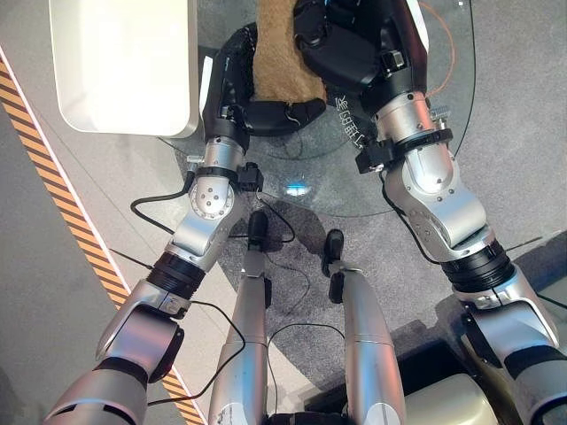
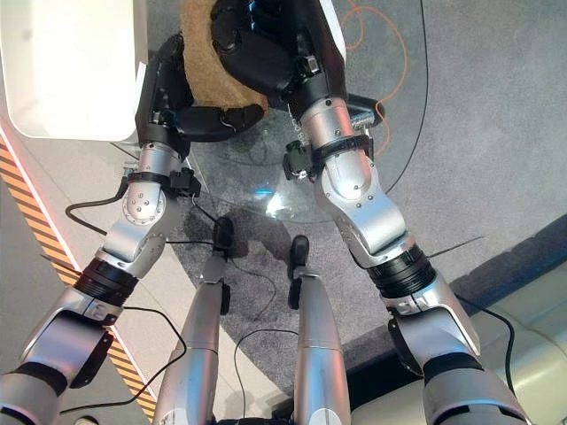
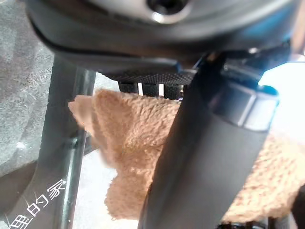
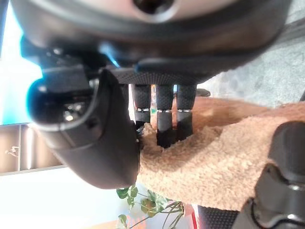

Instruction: Wipe the table with a cloth and put it in the basket.

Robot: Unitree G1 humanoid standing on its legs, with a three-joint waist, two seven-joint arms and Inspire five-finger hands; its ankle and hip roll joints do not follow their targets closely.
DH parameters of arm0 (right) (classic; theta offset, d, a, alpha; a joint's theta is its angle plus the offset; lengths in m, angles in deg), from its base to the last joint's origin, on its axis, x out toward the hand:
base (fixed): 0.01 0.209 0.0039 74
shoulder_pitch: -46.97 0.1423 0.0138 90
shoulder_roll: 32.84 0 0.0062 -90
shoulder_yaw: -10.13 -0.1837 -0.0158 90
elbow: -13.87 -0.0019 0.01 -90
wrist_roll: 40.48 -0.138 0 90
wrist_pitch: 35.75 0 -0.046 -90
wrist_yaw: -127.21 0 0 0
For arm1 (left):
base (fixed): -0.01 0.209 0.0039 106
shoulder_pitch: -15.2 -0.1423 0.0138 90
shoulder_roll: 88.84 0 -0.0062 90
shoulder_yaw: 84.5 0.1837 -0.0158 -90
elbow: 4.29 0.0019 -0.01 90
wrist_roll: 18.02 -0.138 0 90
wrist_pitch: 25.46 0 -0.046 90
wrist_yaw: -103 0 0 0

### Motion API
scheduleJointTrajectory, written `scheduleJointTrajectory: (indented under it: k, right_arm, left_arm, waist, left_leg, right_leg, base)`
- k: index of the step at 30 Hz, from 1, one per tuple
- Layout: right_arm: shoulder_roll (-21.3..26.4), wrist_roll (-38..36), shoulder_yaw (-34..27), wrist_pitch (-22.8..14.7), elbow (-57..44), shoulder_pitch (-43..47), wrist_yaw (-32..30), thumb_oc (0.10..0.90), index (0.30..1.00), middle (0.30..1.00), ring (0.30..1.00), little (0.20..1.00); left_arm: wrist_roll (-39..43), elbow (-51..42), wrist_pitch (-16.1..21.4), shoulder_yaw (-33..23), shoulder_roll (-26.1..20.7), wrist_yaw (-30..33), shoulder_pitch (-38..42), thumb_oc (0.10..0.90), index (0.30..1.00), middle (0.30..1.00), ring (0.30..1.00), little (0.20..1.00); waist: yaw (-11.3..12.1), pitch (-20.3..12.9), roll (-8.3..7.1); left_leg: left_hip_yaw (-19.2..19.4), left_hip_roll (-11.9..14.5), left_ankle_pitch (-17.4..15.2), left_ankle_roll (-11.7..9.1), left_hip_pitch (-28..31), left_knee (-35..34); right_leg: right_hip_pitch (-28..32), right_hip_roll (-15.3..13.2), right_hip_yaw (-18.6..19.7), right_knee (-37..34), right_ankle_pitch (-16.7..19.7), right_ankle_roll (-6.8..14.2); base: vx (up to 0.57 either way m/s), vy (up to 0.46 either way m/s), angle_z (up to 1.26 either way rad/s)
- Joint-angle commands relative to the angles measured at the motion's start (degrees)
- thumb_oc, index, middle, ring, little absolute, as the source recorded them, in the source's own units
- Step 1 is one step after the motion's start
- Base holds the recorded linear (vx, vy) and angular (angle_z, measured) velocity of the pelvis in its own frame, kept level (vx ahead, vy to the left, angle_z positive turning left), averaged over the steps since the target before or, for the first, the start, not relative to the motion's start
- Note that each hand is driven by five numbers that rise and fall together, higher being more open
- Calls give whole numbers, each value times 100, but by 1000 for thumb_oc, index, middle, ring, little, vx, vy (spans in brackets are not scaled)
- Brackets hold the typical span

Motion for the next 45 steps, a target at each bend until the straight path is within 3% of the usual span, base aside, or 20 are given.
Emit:
scheduleJointTrajectory:
  k: [1, 20, 32, 38, 45]
  right_arm:
    - [-309, -208, -287, -827, -1493, 1275, 250, 100, 300, 300, 300, 200]
    - [-397, -233, -266, -837, -1502, 1241, 350, 100, 300, 300, 300, 200]
    - [-523, -122, -202, -763, -1475, 1308, 314, 100, 300, 300, 300, 200]
    - [-485, -161, -201, -722, -1475, 1315, 338, 100, 300, 300, 300, 200]
    - [-783, 346, 11, -794, -1369, 1162, 406, 100, 300, 300, 300, 200]
  left_arm:
    - [-367, -308, 666, 5, 181, -47, 800, 100, 300, 300, 300, 200]
    - [-102, -231, 761, 30, 319, -181, 787, 100, 300, 300, 300, 200]
    - [1626, -301, 574, -86, 784, -916, 598, 100, 300, 300, 300, 200]
    - [1903, -329, 561, -117, 914, -1061, 554, 100, 300, 300, 300, 200]
    - [1993, -556, 536, -22, 1061, -880, 611, 100, 300, 300, 300, 200]
  waist:
    - [31, -152, -259]
    - [14, -152, -268]
    - [-23, -152, -263]
    - [-48, -152, -261]
    - [-74, -152, -185]
  left_leg:
    - [705, -352, -826, 579, 276, 741]
    - [711, -353, -830, 577, 341, 732]
    - [737, -361, -836, 582, 381, 728]
    - [758, -364, -844, 589, 416, 728]
    - [758, -402, -806, 607, 400, 702]
  right_leg:
    - [544, 472, 11, -1221, 766, 144]
    - [613, 476, 26, -1249, 758, 138]
    - [644, 471, 53, -1276, 777, 151]
    - [678, 469, 63, -1283, 764, 146]
    - [656, 456, 86, -1310, 777, 146]
  base:
    - [0, 0, 0]
    - [0, 0, 0]
    - [0, 0, 0]
    - [0, 0, 0]
    - [-1, 10, 0]
